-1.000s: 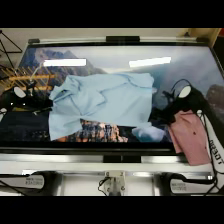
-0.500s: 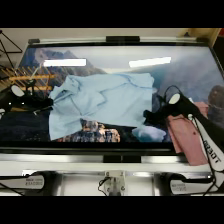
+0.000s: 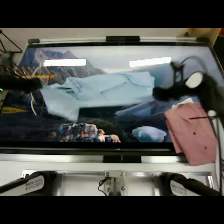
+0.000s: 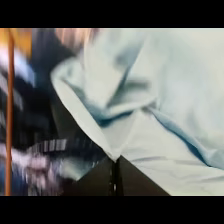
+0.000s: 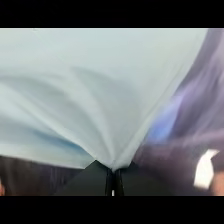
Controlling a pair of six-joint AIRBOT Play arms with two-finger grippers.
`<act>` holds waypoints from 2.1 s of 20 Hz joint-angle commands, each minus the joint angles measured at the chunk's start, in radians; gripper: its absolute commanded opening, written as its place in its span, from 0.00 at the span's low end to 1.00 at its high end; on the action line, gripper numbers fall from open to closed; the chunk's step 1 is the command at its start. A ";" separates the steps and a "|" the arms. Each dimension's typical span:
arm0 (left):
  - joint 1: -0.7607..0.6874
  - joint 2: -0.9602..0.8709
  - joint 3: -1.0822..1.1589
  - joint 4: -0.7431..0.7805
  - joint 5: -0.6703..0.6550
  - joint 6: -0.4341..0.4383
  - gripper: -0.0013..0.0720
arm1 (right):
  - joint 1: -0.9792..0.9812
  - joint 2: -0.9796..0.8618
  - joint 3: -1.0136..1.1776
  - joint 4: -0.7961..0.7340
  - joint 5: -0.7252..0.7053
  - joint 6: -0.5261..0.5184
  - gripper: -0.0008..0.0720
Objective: Fold the shirts.
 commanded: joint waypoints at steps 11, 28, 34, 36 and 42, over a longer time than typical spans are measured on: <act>0.003 0.594 0.560 -0.075 0.203 -0.070 0.05 | 0.001 0.639 0.518 -0.291 -0.211 -0.014 0.08; -0.065 0.076 0.047 0.067 0.033 -0.015 0.05 | 0.001 -0.267 0.414 -0.246 0.121 0.010 0.08; -0.167 -0.327 0.107 0.058 0.376 -0.032 0.06 | 0.001 -0.515 0.414 -0.198 -0.191 0.070 0.08; -0.188 -0.425 0.140 0.008 0.464 -0.032 0.06 | 0.001 -0.531 0.414 -0.204 -0.307 0.070 0.08; -0.223 -0.575 0.148 -0.163 0.593 -0.030 0.06 | 0.001 -0.600 0.414 -0.198 -0.400 0.137 0.08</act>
